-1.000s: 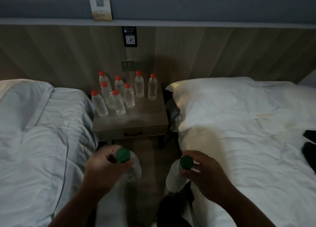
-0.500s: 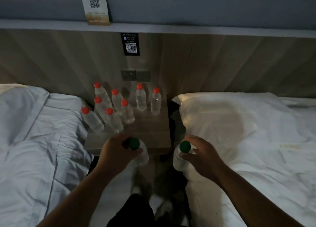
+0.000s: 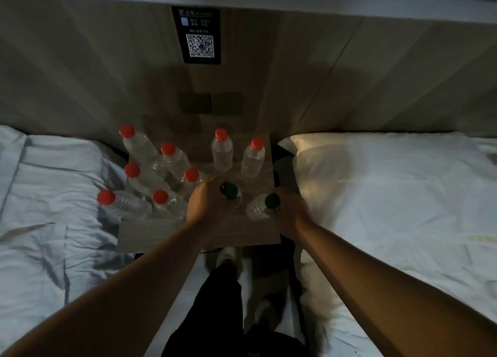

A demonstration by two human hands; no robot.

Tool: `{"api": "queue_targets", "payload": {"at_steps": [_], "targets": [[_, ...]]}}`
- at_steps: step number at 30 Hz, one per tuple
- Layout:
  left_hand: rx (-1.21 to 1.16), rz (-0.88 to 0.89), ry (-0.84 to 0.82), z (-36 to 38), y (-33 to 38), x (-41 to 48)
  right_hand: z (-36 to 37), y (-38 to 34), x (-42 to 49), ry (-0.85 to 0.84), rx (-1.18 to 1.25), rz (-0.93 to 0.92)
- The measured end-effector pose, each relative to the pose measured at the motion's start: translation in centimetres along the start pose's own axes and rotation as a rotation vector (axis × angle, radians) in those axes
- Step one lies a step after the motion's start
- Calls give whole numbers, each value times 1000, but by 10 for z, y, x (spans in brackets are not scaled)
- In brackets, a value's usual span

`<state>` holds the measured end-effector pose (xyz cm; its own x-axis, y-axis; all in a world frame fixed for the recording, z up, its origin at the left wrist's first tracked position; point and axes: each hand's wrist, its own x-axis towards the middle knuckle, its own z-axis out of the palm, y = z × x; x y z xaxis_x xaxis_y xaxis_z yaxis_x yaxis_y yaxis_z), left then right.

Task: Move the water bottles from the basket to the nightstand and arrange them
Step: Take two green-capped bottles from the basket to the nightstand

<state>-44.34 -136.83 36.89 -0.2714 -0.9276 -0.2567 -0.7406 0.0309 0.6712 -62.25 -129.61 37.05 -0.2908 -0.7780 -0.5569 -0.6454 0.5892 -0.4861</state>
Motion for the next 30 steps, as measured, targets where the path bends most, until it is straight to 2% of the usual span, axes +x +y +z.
{"api": "queue_targets", "payload": {"at_steps": [5,9,13,19,25,27,30], "targets": [[188,-30,-77,15,1,33,6,-4,27,45,-19,3],[169,-32,-88,25,0,49,7,-3,42,106,23,2],[118,-58,-106,32,5,58,11,-5,49,74,68,-3],[238,-118,-185,31,12,57,6,-6,49,25,64,-18],[275,-139,-279,22,17,53,-21,-9,19,4,117,-6],[254,-147,-255,16,20,45,-34,-7,-5,39,209,54],[151,-48,-168,1,32,20,-53,6,-50,82,367,69]]}}
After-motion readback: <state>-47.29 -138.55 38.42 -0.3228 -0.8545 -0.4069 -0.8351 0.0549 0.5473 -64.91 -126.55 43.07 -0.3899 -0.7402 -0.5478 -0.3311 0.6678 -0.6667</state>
